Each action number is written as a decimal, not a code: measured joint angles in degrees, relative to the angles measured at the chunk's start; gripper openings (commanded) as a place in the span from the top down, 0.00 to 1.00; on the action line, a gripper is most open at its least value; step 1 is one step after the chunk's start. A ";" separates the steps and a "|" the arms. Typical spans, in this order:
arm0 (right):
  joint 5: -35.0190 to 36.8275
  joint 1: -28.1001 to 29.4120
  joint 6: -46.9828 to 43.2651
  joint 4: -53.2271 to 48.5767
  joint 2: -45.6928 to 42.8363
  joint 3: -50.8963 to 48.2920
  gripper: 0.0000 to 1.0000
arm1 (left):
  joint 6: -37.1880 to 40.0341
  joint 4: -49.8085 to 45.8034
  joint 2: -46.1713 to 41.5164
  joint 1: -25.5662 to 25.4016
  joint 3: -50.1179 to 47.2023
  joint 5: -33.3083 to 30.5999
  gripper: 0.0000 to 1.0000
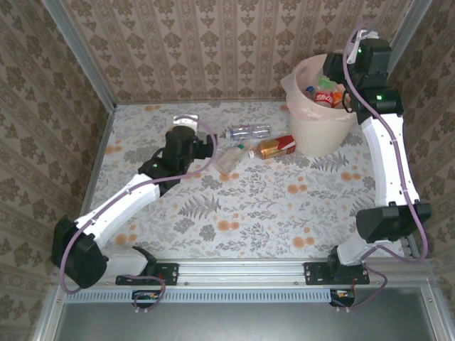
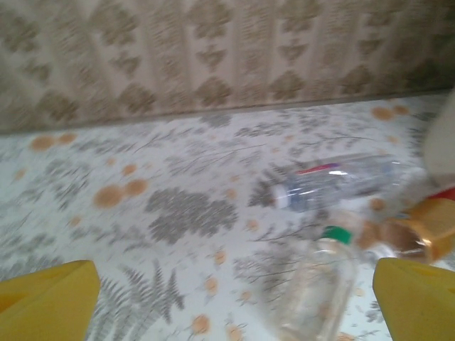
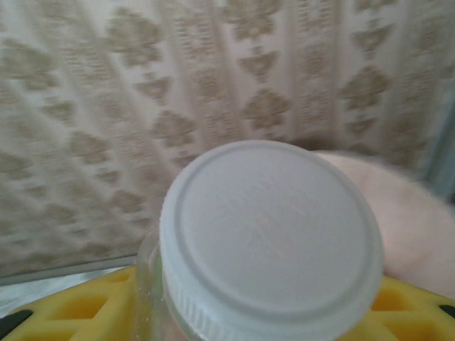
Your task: Put the plastic bottles in the bin
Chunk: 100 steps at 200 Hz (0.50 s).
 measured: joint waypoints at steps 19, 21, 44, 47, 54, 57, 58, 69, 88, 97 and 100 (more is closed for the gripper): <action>6.23 -1.03 -2.14 -1.64 4.00 3.28 0.43 | -3.76 -1.09 -2.64 2.43 -3.28 -1.25 0.00; 6.86 -1.16 -2.32 -1.99 4.46 3.69 0.42 | -4.13 -1.16 -2.86 2.62 -3.54 -1.33 0.00; 12.17 -1.95 -4.07 -4.59 8.94 7.02 0.17 | -7.23 -2.62 -4.68 4.26 -5.20 -2.12 0.00; 12.66 -2.01 -3.87 -4.96 9.42 7.37 0.16 | -7.65 -2.86 -4.90 4.39 -5.31 -2.21 0.00; 13.64 -2.16 -4.31 -5.49 10.27 7.85 0.13 | -8.26 -3.19 -5.18 4.68 -5.49 -2.34 0.00; 13.97 -2.23 -4.83 -5.70 10.51 7.87 0.13 | -8.46 -3.32 -5.29 4.72 -5.53 -2.38 0.00; 14.05 -2.23 -4.76 -5.75 10.56 7.89 0.13 | -8.59 -3.43 -5.33 4.74 -5.53 -2.45 0.00; 14.82 -2.25 -5.11 -6.91 10.84 7.89 0.12 | -9.33 -3.72 -5.51 5.05 -5.55 -2.54 0.00; 15.67 -2.25 -5.27 -7.28 10.75 7.89 0.11 | -10.21 -3.93 -5.53 5.09 -5.60 -2.62 0.00; 15.87 -2.25 -5.27 -7.30 10.75 7.89 0.11 | -10.58 -3.98 -5.51 5.11 -5.64 -2.64 0.00; 15.87 -2.25 -5.27 -7.28 10.75 7.89 0.11 | -10.69 -3.98 -5.49 5.11 -5.64 -2.64 0.00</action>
